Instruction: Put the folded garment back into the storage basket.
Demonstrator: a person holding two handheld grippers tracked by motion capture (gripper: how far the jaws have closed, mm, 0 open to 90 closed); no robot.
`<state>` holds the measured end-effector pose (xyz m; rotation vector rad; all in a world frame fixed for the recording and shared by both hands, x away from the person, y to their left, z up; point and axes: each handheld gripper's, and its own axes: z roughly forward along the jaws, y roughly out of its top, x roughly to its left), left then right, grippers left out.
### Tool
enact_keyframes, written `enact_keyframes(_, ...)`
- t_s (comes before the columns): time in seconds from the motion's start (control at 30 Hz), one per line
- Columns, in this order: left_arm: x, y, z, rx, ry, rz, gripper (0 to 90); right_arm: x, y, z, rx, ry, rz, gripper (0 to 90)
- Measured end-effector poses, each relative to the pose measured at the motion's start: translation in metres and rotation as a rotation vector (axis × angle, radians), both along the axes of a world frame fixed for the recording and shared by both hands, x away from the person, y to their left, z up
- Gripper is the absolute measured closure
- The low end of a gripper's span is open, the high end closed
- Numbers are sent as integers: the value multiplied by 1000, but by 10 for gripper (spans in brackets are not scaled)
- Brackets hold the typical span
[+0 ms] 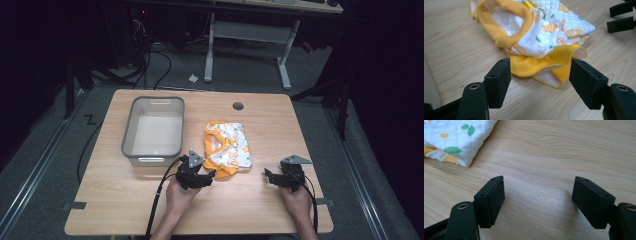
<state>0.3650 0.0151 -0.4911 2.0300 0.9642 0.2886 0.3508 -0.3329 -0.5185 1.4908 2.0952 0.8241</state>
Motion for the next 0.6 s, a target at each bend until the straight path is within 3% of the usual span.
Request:
enact_keyframes(0.27, 8, -5, 6, 1, -1, 7, 306, 0, 0, 0, 1, 0, 1, 265)
enact_keyframes(0.4, 14, -4, 5, -29, 35, 20, 313, 0, 0, 0, 1, 0, 1, 265)
enact_keyframes(0.6, 23, -14, 15, 3, 16, 8, 277, 0, 0, 0, 1, 0, 1, 265)
